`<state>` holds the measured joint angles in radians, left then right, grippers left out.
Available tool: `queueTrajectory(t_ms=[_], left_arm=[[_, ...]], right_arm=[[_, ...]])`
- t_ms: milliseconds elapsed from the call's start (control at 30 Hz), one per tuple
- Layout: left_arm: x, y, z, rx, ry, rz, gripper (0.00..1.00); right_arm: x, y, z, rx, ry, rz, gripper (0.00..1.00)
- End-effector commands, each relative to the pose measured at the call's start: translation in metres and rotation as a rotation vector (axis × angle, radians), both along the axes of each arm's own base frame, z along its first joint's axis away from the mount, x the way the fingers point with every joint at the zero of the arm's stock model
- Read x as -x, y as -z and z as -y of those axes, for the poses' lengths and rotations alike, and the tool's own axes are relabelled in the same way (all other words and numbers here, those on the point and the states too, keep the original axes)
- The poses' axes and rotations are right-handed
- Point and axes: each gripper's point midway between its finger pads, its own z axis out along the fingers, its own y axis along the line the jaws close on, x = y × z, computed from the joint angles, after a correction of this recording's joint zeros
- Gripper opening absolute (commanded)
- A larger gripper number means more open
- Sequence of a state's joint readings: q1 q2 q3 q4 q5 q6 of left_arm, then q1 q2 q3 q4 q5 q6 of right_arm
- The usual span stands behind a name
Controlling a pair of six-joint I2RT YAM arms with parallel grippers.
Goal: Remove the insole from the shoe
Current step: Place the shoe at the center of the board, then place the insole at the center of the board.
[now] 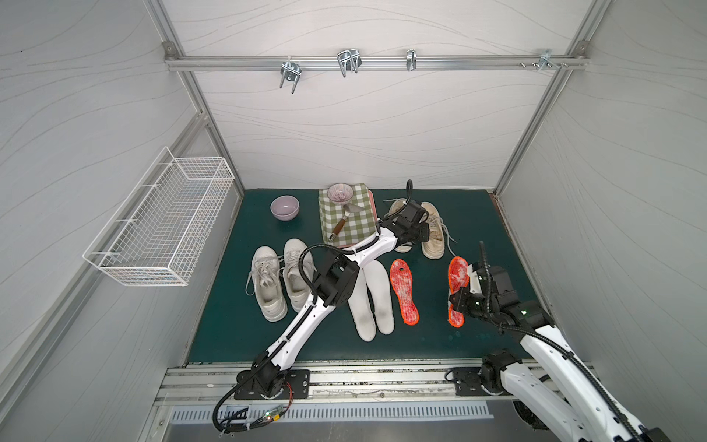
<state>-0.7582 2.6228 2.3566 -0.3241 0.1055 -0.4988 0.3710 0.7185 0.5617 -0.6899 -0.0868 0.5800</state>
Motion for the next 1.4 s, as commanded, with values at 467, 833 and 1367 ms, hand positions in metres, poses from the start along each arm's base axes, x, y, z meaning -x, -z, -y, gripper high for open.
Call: queueTrajectory(t_ms=[467, 833, 1367], left_arm=[[0.013, -0.132, -0.060, -0.002, 0.027, 0.085, 0.57], [0.053, -0.148, -0.181, -0.002, -0.135, 0.115, 0.68], [0.120, -0.130, -0.274, -0.021, -0.272, 0.197, 0.72]], right_arm=[[-0.034, 0.018, -0.046, 0.076, -0.199, 0.053, 0.00], [-0.056, 0.042, -0.068, 0.123, -0.259, 0.007, 0.00], [-0.064, 0.049, -0.055, 0.290, -0.213, -0.020, 0.57]])
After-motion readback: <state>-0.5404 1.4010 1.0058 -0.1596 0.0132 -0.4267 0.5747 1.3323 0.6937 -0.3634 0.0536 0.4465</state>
